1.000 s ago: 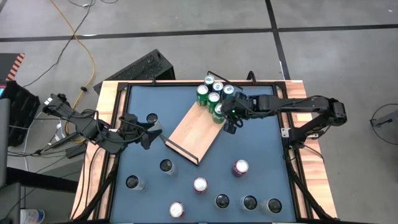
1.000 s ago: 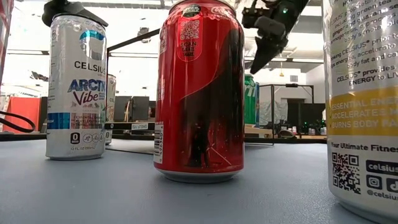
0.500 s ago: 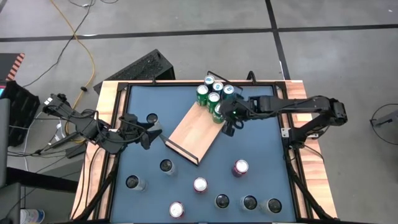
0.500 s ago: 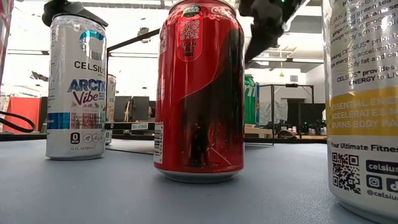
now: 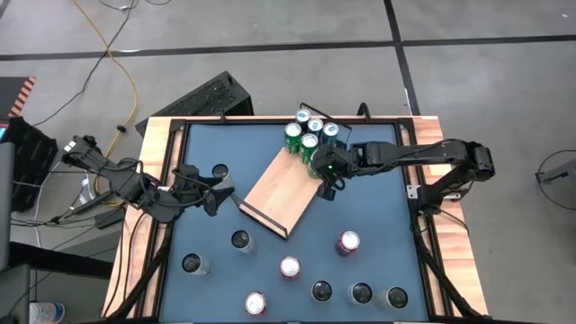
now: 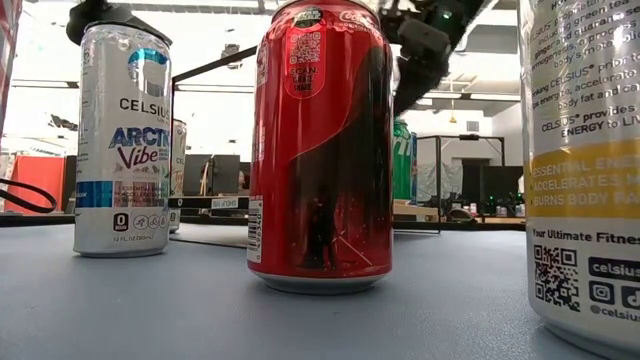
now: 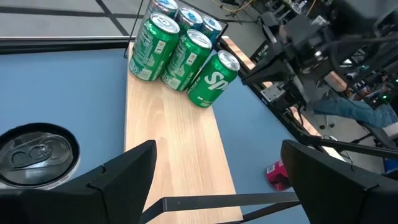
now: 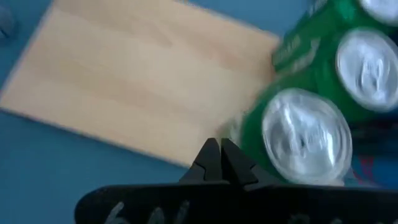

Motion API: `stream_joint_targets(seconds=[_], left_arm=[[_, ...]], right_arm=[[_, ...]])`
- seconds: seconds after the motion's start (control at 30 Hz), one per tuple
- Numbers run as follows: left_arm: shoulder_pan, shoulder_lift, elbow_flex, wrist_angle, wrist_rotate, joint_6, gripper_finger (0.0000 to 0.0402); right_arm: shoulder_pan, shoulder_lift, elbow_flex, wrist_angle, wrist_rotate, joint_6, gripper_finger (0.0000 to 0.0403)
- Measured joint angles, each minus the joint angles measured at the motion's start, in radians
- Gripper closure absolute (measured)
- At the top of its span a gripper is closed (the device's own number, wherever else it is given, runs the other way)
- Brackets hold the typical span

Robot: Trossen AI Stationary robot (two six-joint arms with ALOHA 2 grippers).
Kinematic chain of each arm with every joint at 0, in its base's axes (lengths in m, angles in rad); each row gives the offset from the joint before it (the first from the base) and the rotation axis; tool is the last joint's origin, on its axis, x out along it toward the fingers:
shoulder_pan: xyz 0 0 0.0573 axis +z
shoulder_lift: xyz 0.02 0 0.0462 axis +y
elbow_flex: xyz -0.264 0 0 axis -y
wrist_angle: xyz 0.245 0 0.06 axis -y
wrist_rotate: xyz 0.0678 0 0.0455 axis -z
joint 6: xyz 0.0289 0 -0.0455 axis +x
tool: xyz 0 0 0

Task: Place canned beverage on shelf
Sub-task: Put green soda can on the shelf aligned with the other green soda cans

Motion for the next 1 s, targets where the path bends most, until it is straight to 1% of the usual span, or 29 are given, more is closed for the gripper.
stream_joint_targets(seconds=[0.07,0.47,0.57,0.6,0.83,1.0], left_arm=[[0.0,0.0,0.0,-0.006,0.0,-0.001,0.0072],[0.0,0.0,0.0,-0.013,-0.003,-0.001,0.0072],[0.0,0.0,0.0,-0.013,-0.003,-0.001,0.0072],[0.0,0.0,0.0,-0.013,-0.003,-0.001,0.0072],[0.0,0.0,0.0,-0.014,-0.003,0.003,0.0072],[0.0,0.0,0.0,-0.017,-0.005,0.007,0.0072]], right_arm=[[-0.001,0.0,0.0,-0.007,0.006,0.012,0.0403],[-0.008,-0.009,0.0,-0.109,0.15,0.107,0.0403],[-0.005,-0.009,0.005,-0.141,0.199,0.169,0.0403],[-0.002,-0.009,0.01,-0.142,0.194,0.165,0.0403],[0.038,-0.024,0.064,-0.067,0.026,0.084,0.0403],[0.043,-0.004,0.067,0.082,0.02,-0.013,0.0403]])
